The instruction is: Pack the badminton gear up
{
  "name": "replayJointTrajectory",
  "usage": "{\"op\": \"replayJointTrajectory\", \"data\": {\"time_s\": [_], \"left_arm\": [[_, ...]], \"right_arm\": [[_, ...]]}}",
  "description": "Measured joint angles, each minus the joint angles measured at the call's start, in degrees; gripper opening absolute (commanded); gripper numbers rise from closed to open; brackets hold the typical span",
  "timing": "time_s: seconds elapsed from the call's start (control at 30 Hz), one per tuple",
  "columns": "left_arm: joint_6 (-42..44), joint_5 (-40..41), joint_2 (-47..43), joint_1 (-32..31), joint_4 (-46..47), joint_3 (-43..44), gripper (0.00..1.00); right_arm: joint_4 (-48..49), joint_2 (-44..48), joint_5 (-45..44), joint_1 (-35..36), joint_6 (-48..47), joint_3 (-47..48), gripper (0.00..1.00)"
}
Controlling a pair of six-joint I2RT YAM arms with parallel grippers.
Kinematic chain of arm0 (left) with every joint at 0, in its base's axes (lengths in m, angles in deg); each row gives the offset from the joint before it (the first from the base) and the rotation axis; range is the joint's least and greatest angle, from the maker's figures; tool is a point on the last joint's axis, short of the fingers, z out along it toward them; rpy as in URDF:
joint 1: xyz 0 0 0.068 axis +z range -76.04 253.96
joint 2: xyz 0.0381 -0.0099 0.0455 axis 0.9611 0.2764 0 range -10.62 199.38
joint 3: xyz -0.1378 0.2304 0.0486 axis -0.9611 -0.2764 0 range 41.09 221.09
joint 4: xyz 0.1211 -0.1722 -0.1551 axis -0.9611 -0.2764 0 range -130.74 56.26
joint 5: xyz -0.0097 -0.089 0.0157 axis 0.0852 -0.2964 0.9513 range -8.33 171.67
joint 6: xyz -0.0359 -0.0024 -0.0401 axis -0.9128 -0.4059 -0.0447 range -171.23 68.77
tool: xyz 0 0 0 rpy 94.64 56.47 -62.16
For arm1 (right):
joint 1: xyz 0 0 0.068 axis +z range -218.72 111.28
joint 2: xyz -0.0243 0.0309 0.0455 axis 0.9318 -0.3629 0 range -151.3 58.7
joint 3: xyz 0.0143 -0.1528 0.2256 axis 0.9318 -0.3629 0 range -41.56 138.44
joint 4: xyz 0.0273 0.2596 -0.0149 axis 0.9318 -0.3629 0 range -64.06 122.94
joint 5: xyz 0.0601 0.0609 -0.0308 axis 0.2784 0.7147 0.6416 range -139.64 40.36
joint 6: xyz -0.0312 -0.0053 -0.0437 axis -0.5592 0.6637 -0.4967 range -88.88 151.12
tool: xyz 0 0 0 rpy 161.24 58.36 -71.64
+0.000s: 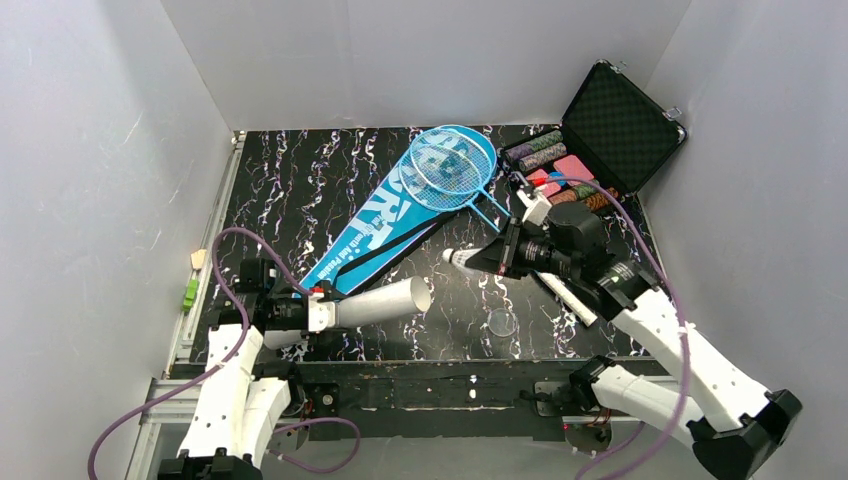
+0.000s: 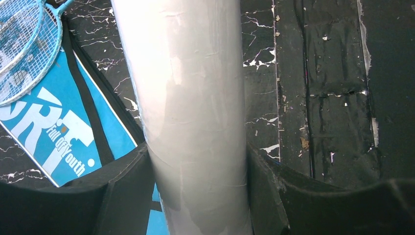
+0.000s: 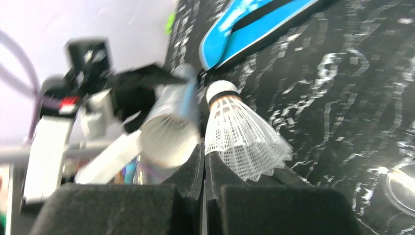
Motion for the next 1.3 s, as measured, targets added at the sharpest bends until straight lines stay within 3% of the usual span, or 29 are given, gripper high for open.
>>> {"op": "replayJointTrajectory", "data": {"time_s": [0.3,0.9,1.0,1.13,1.2,1.3], "left_arm": [[1.5,0.0,0.7,0.0,-0.7,0.0,0.0],[2.6,-0.1,0.5,0.0,-1.7,0.0,0.0],[3.0,-0.2,0.5,0.0,-2.1,0.0,0.0],[3.5,-0.2,0.4,0.0,-3.0,0.0,0.0],[3.7,-0.2,0.4,0.0,-3.3,0.0,0.0],[3.9,-0.2,0.4,0.0,-3.5,0.0,0.0]], "right_arm": [[-8.7,-1.1,7.8,13.8,-5.5,11.5,0.01],[-8.2,-12.7,6.8,20.7,-7.5,14.3,0.01],[-6.3,-13.7,6.6,21.1,-7.5,15.2,0.16],[-4.8,-15.3,6.8,21.2,-7.4,15.5,0.48],[-4.5,-15.9,6.9,21.2,-7.3,15.5,0.56],[-4.1,-15.8,7.1,21.2,-7.2,15.5,0.59]]}}
